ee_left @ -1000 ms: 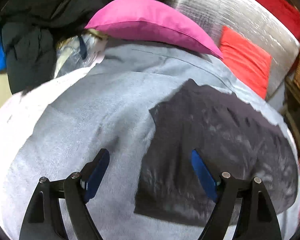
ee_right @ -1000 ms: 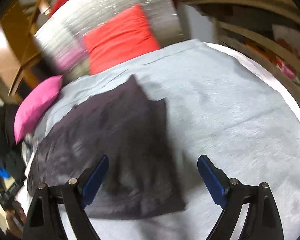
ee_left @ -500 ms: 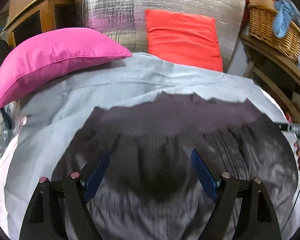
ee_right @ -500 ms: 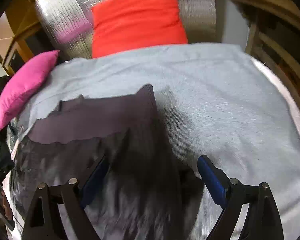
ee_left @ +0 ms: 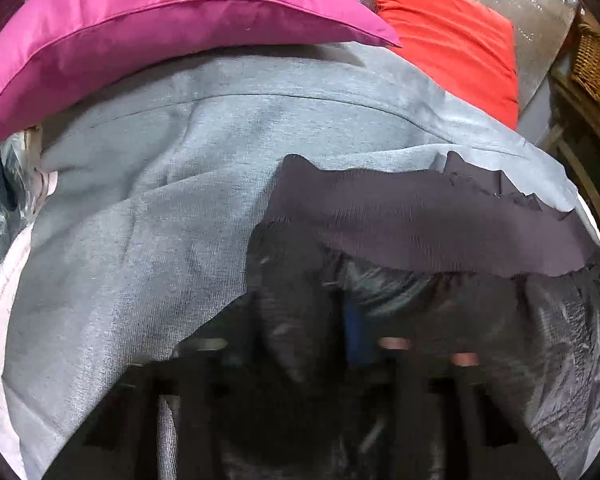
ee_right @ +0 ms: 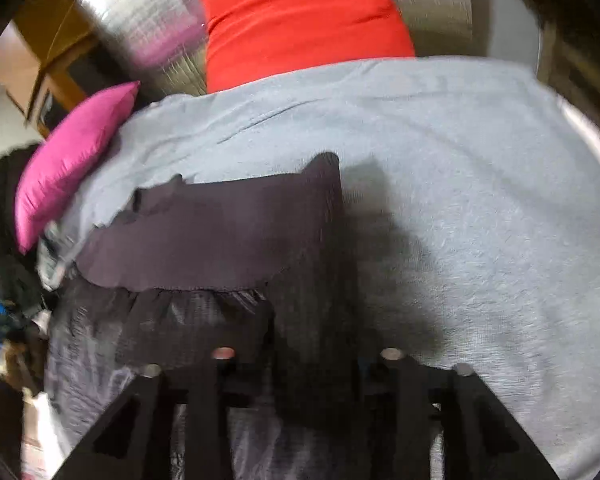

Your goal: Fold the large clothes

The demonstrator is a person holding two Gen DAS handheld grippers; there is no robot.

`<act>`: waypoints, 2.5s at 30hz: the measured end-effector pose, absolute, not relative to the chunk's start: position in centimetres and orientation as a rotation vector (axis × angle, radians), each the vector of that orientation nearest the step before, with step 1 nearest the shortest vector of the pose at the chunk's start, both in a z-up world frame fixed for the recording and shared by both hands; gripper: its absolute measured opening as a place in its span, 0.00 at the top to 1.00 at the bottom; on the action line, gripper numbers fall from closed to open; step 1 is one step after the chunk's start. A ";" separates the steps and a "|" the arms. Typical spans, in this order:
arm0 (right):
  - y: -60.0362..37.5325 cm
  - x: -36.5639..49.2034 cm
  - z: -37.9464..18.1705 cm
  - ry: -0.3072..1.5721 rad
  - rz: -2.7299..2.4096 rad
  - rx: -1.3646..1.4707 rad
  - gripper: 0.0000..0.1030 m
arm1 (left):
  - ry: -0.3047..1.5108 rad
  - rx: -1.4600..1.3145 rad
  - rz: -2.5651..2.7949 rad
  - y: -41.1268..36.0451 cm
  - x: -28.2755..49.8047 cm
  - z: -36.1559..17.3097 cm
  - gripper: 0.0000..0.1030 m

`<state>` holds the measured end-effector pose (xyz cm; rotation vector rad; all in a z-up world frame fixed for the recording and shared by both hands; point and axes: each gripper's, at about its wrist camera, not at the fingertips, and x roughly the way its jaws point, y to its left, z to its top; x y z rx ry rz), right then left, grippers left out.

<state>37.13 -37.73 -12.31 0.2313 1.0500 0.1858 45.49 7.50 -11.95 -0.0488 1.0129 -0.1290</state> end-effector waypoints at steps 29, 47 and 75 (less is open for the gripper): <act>-26.5 25.8 -8.9 0.775 -0.023 -0.142 0.27 | 0.669 0.170 0.056 -0.1 31.2 -7.9 0.22; -29.2 23.3 -9.9 0.797 -0.081 0.020 0.16 | 0.828 0.103 0.047 0.0 31.2 -11.6 0.20; -32.8 14.0 -10.8 0.797 -0.055 0.225 0.04 | 0.734 -0.015 0.110 6.7 23.3 -9.2 0.17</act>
